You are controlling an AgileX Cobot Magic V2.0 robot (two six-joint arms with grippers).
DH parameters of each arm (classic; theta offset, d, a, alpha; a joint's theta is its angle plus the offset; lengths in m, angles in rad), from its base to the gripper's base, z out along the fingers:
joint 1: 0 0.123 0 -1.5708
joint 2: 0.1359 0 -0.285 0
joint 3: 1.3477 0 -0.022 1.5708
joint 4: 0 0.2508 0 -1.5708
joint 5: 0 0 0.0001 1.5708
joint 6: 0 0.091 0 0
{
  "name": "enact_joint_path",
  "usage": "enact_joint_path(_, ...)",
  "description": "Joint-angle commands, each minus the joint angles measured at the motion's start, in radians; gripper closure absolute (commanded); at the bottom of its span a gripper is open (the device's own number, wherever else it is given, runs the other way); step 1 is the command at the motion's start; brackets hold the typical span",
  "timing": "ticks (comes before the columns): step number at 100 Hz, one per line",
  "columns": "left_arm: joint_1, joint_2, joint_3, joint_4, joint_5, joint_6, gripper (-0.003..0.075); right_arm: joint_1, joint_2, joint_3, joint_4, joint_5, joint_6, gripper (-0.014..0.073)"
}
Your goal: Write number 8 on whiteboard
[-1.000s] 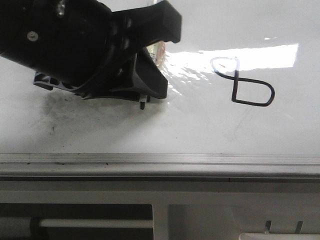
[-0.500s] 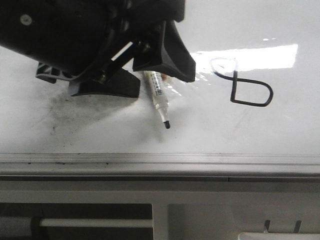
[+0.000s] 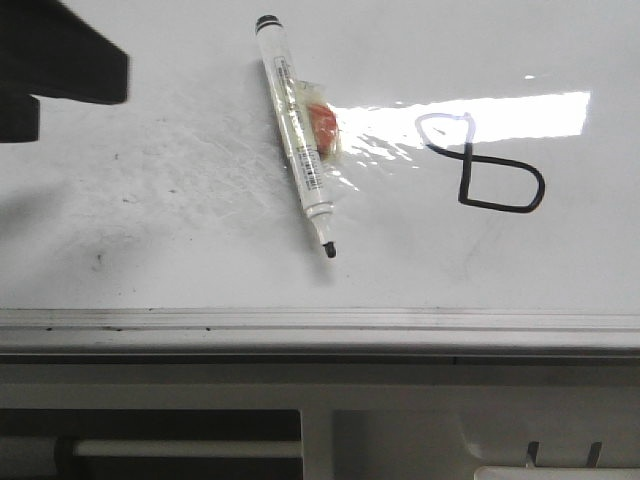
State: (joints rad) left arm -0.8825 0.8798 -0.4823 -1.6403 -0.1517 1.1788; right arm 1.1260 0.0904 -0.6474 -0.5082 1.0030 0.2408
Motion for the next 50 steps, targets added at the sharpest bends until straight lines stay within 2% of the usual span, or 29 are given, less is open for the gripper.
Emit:
enact_joint_path(1, 0.001, -0.102, 0.021, 0.006, 0.031, 0.007, 0.0486, 0.001, -0.063, 0.041, -0.012, -0.066, 0.006, 0.0636)
enact_joint_path(8, 0.001, -0.176, 0.052, 0.006, 0.042, 0.007, 0.0652, 0.001, -0.111, 0.077, 0.021, -0.086, 0.006, 0.0636)
enact_joint_path(13, 0.001, -0.220, 0.067, 0.008, 0.045, 0.007, 0.0741, 0.001, -0.123, 0.091, 0.047, -0.100, 0.006, 0.0636)
enact_joint_path(28, 0.001, -0.296, 0.080, 0.006, 0.043, 0.008, 0.0741, 0.001, -0.115, 0.109, 0.048, -0.109, 0.006, 0.0636)
enact_joint_path(50, 0.001, -0.296, 0.080, 0.006, 0.043, 0.008, 0.0741, 0.001, -0.115, 0.109, 0.048, -0.107, 0.006, 0.0636)
